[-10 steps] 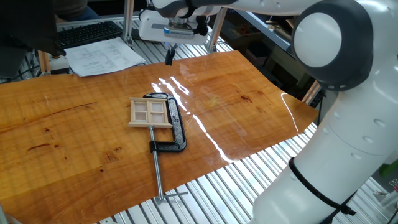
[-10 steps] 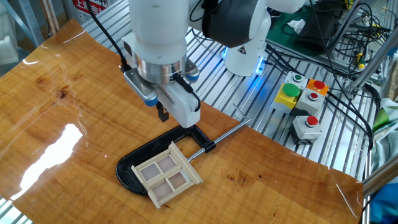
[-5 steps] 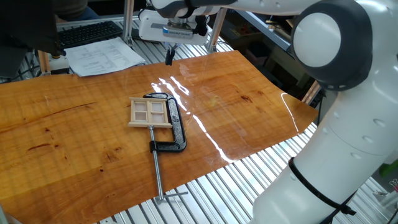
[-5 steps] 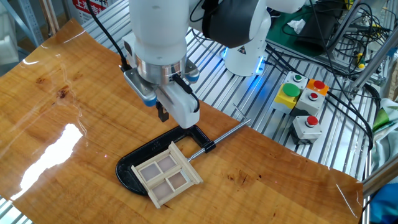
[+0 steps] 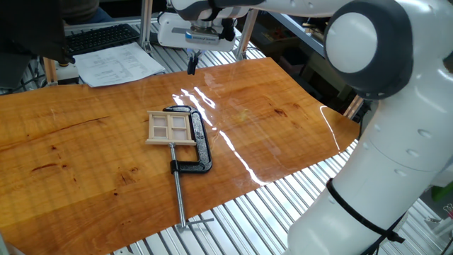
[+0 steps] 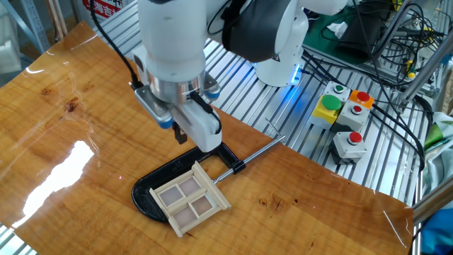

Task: Open a sliding window

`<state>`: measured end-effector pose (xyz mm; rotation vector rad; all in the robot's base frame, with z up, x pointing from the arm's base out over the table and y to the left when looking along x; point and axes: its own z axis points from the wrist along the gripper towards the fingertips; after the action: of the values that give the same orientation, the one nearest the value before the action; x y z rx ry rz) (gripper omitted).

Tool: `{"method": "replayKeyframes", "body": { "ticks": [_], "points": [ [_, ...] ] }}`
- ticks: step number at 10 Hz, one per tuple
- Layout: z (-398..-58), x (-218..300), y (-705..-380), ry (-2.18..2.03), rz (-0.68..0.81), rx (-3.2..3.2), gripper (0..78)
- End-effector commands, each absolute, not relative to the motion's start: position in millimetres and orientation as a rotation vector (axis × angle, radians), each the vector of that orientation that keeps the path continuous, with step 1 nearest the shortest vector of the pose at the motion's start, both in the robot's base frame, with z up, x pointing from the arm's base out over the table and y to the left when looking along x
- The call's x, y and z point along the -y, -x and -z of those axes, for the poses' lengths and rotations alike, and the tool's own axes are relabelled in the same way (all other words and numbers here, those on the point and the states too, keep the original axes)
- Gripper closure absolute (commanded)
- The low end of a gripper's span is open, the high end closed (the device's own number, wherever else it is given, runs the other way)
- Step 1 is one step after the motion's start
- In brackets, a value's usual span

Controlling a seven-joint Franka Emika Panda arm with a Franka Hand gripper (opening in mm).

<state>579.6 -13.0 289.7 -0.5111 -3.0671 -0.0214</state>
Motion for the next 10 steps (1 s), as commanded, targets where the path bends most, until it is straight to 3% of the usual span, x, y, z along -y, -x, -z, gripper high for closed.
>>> {"method": "replayKeyframes", "body": {
  "ticks": [1,10],
  "points": [
    [-278.1,11.0,-581.8,0.514,0.015,3.080,77.6],
    [-207.0,-3.5,-606.3,0.537,0.022,3.113,77.6]
  ]
}}
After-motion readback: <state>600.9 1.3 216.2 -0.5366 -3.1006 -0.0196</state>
